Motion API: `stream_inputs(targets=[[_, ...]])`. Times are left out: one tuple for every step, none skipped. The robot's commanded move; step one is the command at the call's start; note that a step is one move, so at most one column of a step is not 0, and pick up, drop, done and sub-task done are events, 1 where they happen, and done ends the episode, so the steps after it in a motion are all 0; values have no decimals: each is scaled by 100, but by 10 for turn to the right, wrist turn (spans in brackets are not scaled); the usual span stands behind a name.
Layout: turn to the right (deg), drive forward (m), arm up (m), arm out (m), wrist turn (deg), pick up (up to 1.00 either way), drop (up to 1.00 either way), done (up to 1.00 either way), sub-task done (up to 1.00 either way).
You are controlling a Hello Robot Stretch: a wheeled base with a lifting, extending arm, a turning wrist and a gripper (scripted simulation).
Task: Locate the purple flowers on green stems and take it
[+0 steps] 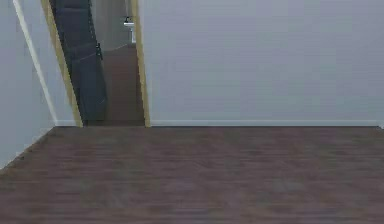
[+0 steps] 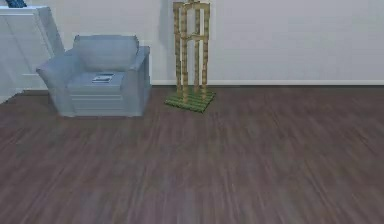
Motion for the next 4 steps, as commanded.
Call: stream_inputs(targets=[[450,0,0,0,0,0,0,0,0],[0,95,0,0,0,0,0,0,0],[-450,0,0,0,0,0,0,0,0],[-180,0,0,0,0,0,0,0,0]])
